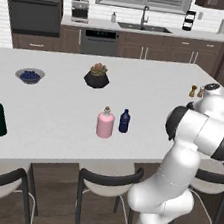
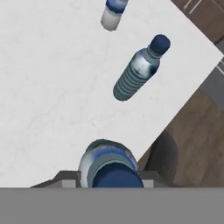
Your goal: Move the plastic bottles in the middle to the plastics group, and the glass bottles in the middle to the glass group.
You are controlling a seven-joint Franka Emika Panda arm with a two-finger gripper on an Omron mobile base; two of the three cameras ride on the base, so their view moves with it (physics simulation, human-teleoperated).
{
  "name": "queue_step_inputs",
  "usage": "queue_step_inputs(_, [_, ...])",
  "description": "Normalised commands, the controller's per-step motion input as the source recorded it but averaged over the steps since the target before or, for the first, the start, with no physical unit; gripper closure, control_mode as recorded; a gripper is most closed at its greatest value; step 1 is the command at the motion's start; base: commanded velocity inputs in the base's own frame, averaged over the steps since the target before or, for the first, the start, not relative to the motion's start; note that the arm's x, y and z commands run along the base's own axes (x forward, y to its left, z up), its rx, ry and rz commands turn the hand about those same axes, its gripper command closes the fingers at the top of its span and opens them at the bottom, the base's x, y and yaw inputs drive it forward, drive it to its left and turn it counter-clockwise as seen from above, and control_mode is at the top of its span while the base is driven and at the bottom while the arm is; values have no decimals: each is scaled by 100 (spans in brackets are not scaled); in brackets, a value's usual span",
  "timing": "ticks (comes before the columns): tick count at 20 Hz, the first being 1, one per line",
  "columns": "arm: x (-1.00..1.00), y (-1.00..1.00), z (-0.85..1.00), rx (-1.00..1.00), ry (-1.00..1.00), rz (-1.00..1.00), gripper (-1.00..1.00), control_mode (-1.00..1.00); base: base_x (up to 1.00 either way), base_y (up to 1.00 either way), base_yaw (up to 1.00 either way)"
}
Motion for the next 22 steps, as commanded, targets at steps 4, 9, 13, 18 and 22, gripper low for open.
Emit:
queue_step_inputs(4, [38,-27,-15,10,0,-4,100,-100,0,0,0])
queue_step_inputs(9, [33,-35,-6,0,0,-7,100,-100,0,0,0])
queue_step_inputs(13, [18,-32,-12,0,-1,-5,100,-100,0,0,0])
queue_step_inputs(18, [14,-23,-25,12,0,-2,100,-100,0,0,0])
queue_step_inputs(22, [12,-1,-30,23,-5,0,100,-100,0,0,0])
